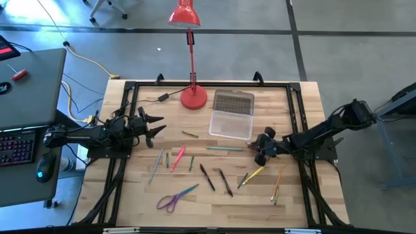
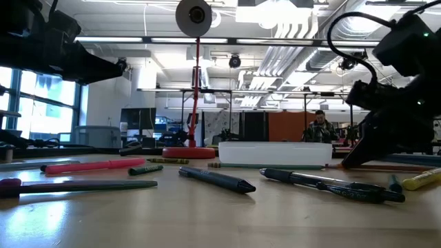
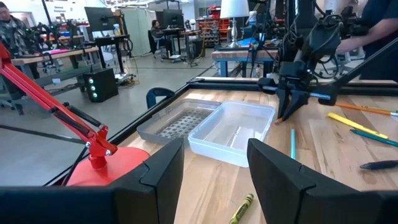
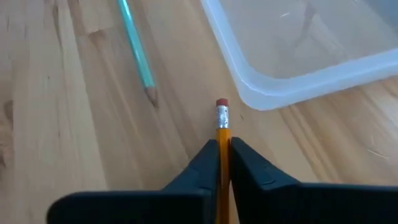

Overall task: Pick & place school supplies into a supply box
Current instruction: Put the top orange pencil into the black supply box

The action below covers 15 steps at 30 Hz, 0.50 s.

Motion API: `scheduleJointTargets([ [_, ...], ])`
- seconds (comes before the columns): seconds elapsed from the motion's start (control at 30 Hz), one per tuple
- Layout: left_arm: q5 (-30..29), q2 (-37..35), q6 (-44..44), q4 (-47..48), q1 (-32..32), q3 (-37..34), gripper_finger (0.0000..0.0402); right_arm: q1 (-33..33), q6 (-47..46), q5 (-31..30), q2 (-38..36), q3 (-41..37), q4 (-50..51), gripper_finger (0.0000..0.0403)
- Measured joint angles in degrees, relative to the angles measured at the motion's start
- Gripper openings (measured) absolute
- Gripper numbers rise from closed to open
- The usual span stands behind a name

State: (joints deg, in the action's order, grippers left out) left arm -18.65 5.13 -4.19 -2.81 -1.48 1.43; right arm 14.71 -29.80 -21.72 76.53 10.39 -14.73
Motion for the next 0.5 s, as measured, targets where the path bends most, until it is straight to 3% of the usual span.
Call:
scheduleJointTargets([
  [0.2, 0.0, 0.0, 0.0, 0.4, 0.0, 0.0, 0.0209, 2.0, 1.2, 12.3, 0.4, 7.1, 1.3, 0.0007],
  [0.33, 0.0, 0.0, 0.0, 0.5, 0.0, 0.0, 0.0209, 2.5, 9.2, 8.4, 0.2, 14.1, 5.2, 0.0010],
  [0.5, -0.1, 0.0, 0.0, 1.3, 0.0, 0.0, 0.0209, 0.0, 22.5, -1.7, 0.2, 23.2, 13.9, 0.0007],
])
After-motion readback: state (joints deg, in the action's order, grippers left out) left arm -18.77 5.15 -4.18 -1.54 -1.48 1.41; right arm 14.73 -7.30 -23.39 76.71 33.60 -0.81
